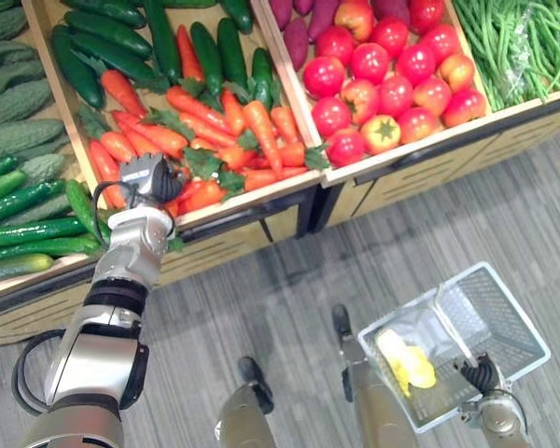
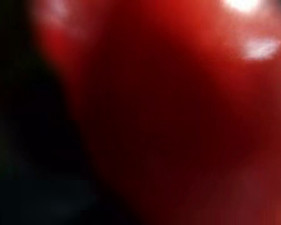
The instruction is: Pick vegetable in the basket
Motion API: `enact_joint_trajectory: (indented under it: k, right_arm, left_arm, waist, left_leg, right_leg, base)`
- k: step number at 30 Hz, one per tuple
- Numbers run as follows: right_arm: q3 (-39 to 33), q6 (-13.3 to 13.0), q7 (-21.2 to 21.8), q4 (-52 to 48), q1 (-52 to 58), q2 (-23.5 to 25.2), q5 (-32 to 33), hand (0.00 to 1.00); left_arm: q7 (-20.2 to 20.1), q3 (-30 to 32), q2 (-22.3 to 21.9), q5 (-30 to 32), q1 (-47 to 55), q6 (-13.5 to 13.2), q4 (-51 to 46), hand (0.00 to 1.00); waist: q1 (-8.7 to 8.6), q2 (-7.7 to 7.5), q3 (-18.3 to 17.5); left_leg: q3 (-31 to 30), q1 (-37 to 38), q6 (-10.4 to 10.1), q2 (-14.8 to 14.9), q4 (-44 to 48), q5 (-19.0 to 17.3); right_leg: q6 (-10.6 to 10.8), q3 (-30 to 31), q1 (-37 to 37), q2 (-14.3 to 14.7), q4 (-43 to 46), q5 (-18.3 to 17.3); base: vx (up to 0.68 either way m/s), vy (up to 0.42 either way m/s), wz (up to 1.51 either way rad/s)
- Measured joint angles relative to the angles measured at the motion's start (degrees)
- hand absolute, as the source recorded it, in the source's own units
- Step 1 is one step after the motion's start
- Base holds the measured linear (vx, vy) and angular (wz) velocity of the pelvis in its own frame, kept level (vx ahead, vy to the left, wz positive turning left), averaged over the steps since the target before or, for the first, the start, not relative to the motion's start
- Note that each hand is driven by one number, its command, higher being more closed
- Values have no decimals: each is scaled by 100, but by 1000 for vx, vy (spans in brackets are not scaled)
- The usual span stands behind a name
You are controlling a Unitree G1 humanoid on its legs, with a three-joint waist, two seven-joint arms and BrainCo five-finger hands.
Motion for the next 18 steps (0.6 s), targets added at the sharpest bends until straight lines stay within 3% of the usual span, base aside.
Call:
enact_joint_trajectory:
  k: [7,18]
  right_arm:
    - [38,5,0,48,4,0,-18,100]
    - [-36,52,0,410,86,20,-23,100]
  left_arm:
    - [11,22,-131,-35,0,127,-25,100]
    - [135,238,-190,-29,7,208,-973,100]
  waist:
    - [0,-18,-175]
    - [49,12,-397]
  left_leg:
    - [-66,15,-11,22,1,12]
    - [-361,204,22,-155,-149,124]
  right_leg:
    - [-3,-39,55,19,0,2]
    - [-7,-252,417,-134,-96,0]
  base:
    - [-47,-58,3]
    - [-36,-32,13]
